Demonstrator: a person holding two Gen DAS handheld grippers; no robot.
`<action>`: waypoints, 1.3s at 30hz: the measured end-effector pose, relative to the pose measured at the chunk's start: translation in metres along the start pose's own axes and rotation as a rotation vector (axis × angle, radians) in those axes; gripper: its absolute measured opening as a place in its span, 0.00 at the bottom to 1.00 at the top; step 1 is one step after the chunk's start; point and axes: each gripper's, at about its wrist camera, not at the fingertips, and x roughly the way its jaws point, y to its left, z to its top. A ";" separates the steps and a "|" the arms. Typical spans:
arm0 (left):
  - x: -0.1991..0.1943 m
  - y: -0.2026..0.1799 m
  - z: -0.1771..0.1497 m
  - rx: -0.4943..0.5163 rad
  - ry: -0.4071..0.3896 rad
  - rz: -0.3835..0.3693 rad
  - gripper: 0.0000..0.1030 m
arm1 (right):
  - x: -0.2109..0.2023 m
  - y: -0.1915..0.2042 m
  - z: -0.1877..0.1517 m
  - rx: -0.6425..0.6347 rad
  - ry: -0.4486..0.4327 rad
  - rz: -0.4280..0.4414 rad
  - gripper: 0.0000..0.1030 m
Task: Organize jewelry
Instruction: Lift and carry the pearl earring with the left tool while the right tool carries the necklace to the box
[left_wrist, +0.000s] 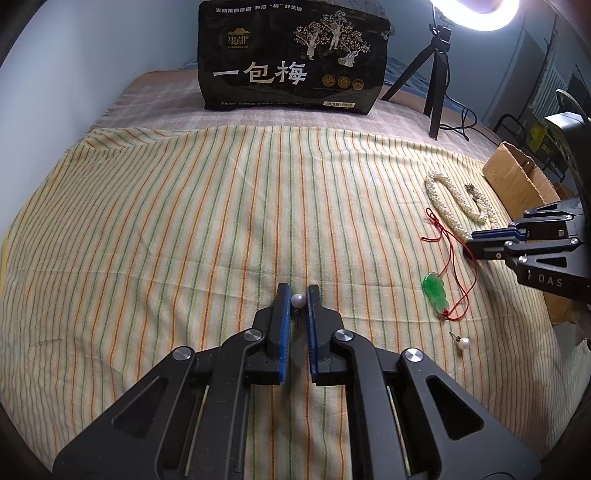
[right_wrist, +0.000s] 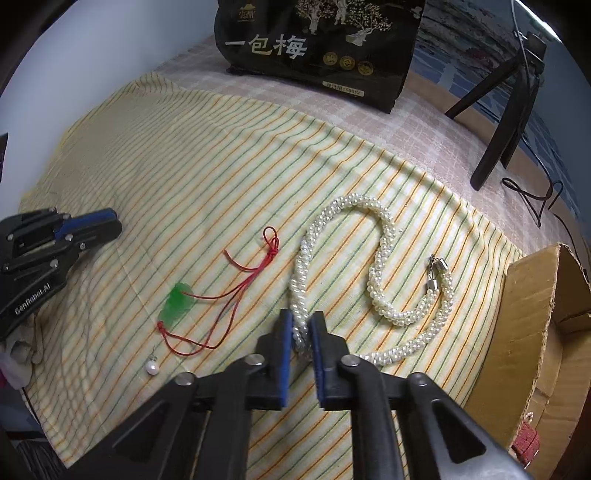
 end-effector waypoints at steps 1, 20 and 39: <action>-0.001 0.000 0.000 0.002 -0.002 0.001 0.06 | -0.001 -0.001 0.000 0.009 -0.006 0.002 0.06; -0.065 -0.008 -0.008 0.006 -0.085 -0.004 0.06 | -0.072 -0.006 -0.028 0.122 -0.158 0.076 0.05; -0.151 -0.053 -0.004 0.084 -0.197 -0.061 0.06 | -0.188 -0.014 -0.085 0.181 -0.355 0.087 0.05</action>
